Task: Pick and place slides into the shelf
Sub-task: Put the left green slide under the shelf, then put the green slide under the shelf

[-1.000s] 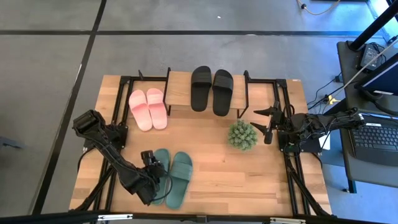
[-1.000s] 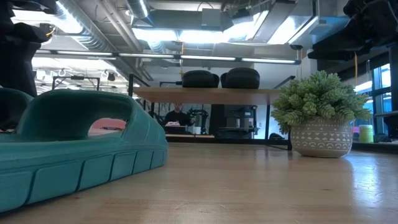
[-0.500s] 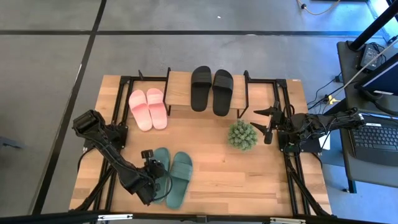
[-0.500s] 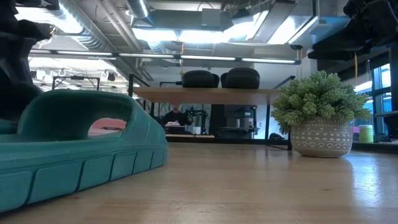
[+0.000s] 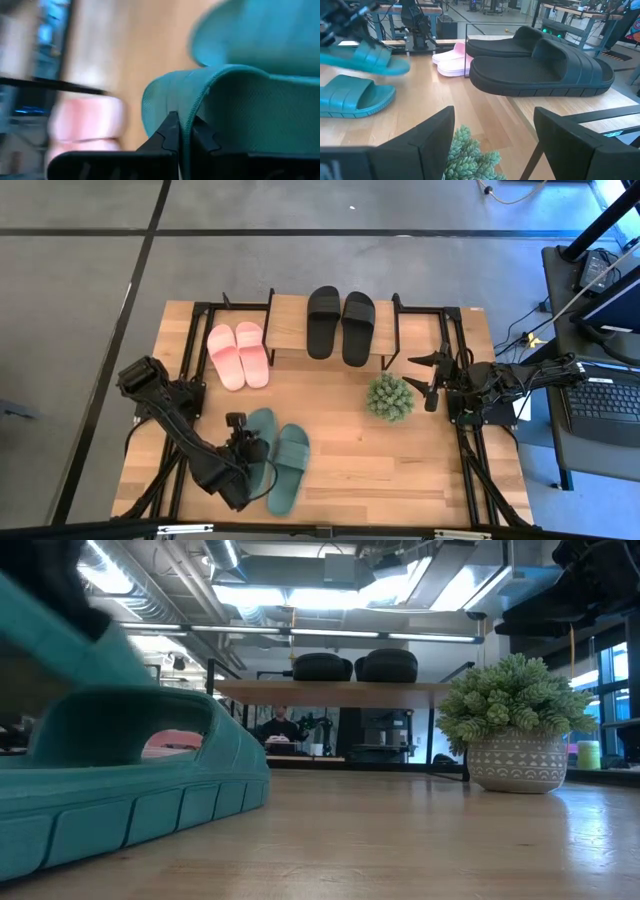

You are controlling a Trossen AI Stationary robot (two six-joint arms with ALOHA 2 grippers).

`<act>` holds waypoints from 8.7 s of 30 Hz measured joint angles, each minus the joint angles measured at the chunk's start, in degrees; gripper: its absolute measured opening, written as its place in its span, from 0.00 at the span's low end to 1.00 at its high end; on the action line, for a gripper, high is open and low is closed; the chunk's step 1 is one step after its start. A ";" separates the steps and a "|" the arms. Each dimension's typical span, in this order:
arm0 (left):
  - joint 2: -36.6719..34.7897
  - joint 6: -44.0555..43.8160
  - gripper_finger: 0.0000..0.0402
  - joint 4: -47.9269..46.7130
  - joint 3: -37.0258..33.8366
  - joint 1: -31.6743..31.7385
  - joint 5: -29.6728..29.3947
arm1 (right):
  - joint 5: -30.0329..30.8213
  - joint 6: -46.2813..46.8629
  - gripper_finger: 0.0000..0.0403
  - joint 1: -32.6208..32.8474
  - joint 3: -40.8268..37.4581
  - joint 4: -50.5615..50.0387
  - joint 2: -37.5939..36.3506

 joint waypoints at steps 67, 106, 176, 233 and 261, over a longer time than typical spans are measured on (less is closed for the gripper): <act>-9.45 68.80 0.02 72.07 -32.78 49.11 5.41 | 0.04 -2.51 0.68 -0.02 0.00 -0.07 0.02; -8.98 56.44 0.49 54.50 -26.35 48.44 8.52 | 0.04 -2.37 0.68 -0.02 0.00 -0.11 0.01; -15.23 36.94 0.67 49.90 -26.30 31.32 45.02 | 0.02 -1.17 0.68 0.00 0.00 -0.48 0.01; -14.58 48.02 0.67 49.24 -26.35 49.27 32.58 | 0.03 -1.05 0.68 -0.01 0.00 -1.84 0.00; -10.23 38.87 0.67 46.10 -10.71 12.60 19.32 | 0.02 1.95 0.68 -0.02 0.00 -1.82 0.02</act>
